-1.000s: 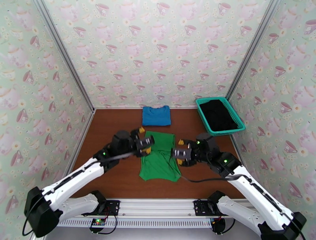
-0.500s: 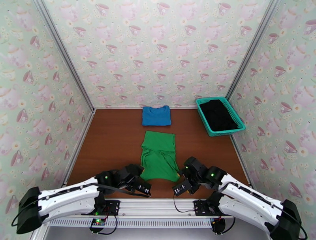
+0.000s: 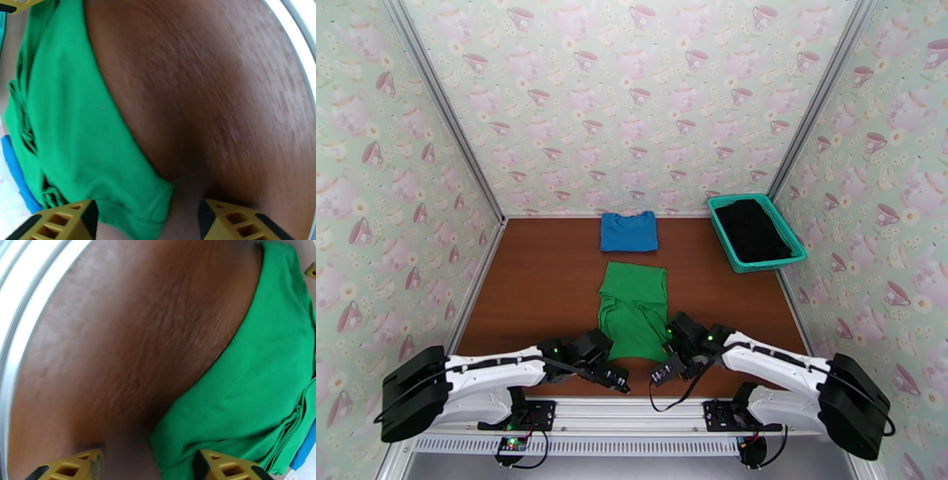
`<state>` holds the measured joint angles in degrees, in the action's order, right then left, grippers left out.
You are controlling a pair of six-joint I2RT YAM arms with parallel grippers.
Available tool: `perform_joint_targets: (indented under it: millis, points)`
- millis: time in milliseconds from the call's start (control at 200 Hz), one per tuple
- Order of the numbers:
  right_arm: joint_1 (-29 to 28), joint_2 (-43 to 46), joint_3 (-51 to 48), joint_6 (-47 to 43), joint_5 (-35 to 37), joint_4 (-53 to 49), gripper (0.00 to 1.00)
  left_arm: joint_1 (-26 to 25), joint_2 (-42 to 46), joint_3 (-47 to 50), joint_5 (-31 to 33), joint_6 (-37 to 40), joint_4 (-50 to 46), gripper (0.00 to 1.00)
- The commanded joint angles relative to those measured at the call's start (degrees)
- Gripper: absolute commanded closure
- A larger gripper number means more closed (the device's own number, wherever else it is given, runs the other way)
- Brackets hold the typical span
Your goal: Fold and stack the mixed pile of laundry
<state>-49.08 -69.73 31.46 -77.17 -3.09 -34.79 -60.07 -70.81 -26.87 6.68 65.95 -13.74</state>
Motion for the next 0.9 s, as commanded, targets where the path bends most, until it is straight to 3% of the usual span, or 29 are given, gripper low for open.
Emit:
perform_joint_targets:
  millis: [0, 145, 195, 215, 265, 336, 466, 636, 771, 896]
  points:
    - [-0.31, -1.73, 1.73, 0.52, 2.72, 3.4, 0.42, 2.2, -2.91, 1.31, -0.87, -0.47, 4.38, 0.38]
    - [-0.24, -2.4, 2.2, 0.95, 4.28, 4.5, 0.5, 3.09, -6.33, -1.15, -1.14, -1.43, 2.1, 0.51]
    - [-0.27, -2.57, 2.19, 1.2, 4.42, 4.93, 0.56, 3.12, -7.96, -2.75, -1.34, -2.78, 0.78, 0.77]
    - [-0.27, -2.6, 2.2, 1.4, 4.46, 5.02, 0.61, 3.08, -8.59, -3.41, -1.11, -3.5, 0.57, 0.84]
    - [-0.23, -2.69, 2.03, 2.14, 4.79, 6.2, 0.89, 3.1, -10.0, -5.1, -0.97, -4.92, -0.6, 0.93]
    - [-0.3, -2.43, 2.02, 3.37, 4.96, 7.01, 0.98, 3.03, -11.61, -6.95, -0.67, -5.85, -2.26, 1.0]
    - [-0.24, -0.89, 2.52, 3.78, 5.23, 6.35, 1.0, 3.03, -11.96, -8.38, 0.47, -5.78, -4.03, 1.0]
    - [1.28, 2.84, 6.7, 6.42, 4.7, 4.95, 1.0, 4.19, -5.63, -10.58, 1.58, -4.49, -6.83, 1.0]
    - [5.62, 3.34, 11.38, 9.69, 2.12, 6.16, 1.0, 7.97, -0.95, -15.71, 0.08, -4.52, -8.67, 1.0]
    - [10.12, 1.82, 13.31, 14.04, 0.58, 13.23, 1.0, 12.61, -0.35, -20.29, -2.16, -2.76, -7.93, 1.0]
